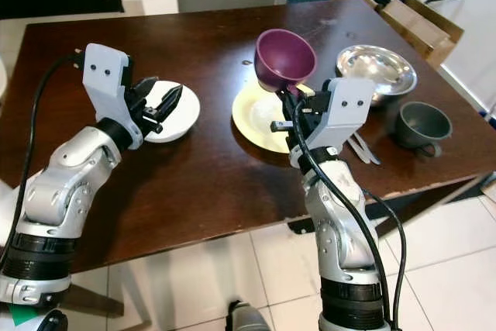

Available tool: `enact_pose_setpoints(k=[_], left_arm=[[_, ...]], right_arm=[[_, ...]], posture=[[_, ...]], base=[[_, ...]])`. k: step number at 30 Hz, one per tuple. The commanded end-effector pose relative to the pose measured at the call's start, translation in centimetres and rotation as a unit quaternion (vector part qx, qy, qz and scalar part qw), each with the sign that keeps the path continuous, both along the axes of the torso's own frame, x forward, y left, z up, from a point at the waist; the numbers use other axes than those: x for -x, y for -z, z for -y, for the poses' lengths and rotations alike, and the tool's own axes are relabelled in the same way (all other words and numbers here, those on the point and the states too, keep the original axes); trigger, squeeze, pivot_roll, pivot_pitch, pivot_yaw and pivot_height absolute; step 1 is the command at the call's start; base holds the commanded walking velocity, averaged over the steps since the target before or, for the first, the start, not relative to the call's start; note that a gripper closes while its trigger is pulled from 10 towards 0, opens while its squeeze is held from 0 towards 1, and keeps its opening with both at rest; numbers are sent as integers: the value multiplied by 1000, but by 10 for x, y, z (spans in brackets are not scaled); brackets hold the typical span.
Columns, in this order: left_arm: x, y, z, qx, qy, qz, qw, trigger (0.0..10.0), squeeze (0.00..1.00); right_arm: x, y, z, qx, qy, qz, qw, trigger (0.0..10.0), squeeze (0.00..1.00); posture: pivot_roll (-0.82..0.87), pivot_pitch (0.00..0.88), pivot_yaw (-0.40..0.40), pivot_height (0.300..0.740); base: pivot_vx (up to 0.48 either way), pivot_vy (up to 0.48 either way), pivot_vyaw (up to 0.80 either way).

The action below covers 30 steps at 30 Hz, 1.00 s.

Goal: Setting the table

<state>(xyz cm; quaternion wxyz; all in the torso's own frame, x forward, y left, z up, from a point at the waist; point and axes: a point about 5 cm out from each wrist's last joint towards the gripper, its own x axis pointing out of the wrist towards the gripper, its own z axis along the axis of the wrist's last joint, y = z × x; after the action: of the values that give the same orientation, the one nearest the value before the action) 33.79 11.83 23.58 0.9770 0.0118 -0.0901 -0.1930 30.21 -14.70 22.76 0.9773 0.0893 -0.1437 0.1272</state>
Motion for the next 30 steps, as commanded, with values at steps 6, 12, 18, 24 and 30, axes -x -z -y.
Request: enact_pose_setpoints(k=[6, 12, 18, 24, 30], left_arm=[[0, 1, -9, 3, -44, 11, 999, 10000, 0], [5, -14, -64, -66, -160, 43, 984, 10000, 0], [16, 9, -88, -109, -79, -62, 989, 10000, 0], [18, 14, -100, -158, -62, -111, 979, 10000, 0], [19, -8, -115, -161, -78, -82, 980, 10000, 0]], right_arm=[[8, -1, -22, -28, -108, -1, 994, 10000, 0], [4, -1, -13, -6, -91, 0, 996, 10000, 0], [1, 8, -1, 7, -79, -17, 997, 10000, 0], [-3, 22, -12, 59, -147, -43, 986, 10000, 0], [-14, 18, -5, 122, -129, -48, 983, 10000, 0]], posture=[[-138, 105, 64, 740], [-125, 112, 70, 740], [-91, 124, 62, 740], [-73, 139, 70, 740], [-53, 143, 61, 740]], base=[[0, 0, 0], [0, 0, 0], [0, 0, 0], [0, 0, 0], [0, 0, 0]])
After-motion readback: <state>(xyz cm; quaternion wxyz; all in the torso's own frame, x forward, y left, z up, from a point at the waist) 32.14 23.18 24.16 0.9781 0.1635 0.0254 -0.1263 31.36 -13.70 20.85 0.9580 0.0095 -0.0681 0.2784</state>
